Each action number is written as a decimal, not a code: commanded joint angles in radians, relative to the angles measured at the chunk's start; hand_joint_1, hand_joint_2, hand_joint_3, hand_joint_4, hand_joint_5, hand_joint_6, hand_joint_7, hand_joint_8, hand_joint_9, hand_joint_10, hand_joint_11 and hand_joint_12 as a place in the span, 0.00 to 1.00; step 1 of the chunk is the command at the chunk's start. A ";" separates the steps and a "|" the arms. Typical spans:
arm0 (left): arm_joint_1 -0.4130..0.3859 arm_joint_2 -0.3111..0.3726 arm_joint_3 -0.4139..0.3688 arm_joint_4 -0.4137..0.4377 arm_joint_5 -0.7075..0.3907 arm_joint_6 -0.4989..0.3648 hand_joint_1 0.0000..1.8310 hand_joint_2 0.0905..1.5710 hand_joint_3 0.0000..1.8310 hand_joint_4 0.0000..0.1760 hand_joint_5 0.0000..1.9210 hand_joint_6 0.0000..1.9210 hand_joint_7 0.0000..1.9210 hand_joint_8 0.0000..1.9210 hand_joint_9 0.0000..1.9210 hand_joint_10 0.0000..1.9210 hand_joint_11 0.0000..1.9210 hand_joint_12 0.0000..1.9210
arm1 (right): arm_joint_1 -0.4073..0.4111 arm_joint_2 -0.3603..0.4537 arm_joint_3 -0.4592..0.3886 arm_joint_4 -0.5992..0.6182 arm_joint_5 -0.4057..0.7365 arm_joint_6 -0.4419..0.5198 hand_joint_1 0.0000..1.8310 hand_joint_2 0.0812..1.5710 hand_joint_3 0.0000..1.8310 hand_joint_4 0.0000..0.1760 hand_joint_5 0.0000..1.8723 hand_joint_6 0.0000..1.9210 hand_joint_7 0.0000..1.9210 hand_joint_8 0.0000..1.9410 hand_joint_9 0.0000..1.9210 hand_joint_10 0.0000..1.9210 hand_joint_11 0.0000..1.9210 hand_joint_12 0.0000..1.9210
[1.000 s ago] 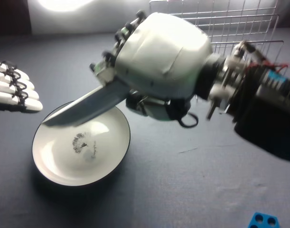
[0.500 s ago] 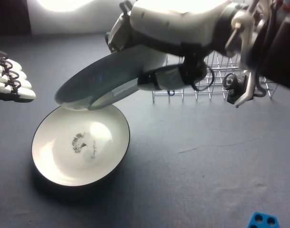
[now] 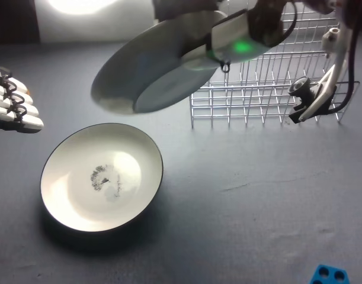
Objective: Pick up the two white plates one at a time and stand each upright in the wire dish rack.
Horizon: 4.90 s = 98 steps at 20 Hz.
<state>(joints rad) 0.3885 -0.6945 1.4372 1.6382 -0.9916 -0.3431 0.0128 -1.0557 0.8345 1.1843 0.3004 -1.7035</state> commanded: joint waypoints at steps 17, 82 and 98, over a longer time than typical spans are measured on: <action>-0.048 0.000 0.008 -0.020 -0.023 -0.024 0.00 0.70 0.00 0.00 0.04 0.00 0.06 0.00 0.05 0.00 0.00 0.11 | 0.030 0.036 0.051 0.036 0.176 -0.005 0.75 0.67 0.00 0.00 0.51 0.52 0.55 0.42 0.52 0.56 0.43 0.64; -0.100 -0.047 0.056 0.026 -0.032 -0.035 0.00 0.71 0.00 0.00 0.05 0.00 0.07 0.00 0.06 0.00 0.00 0.11 | -0.032 0.065 0.136 -0.048 0.195 0.306 0.69 0.68 0.00 0.00 0.52 0.52 0.55 0.45 0.55 0.41 0.44 0.64; -0.100 -0.048 0.054 0.026 -0.032 -0.036 0.00 0.70 0.00 0.00 0.06 0.00 0.07 0.00 0.06 0.00 0.00 0.11 | 0.000 0.075 0.280 0.027 -0.035 0.335 0.74 0.68 0.00 0.00 0.50 0.54 0.53 0.44 0.52 0.54 0.42 0.64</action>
<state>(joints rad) 0.3000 -0.7464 1.4872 1.7325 -1.0138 -0.3756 -0.0067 -0.9882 1.1091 1.2194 0.2192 -1.3876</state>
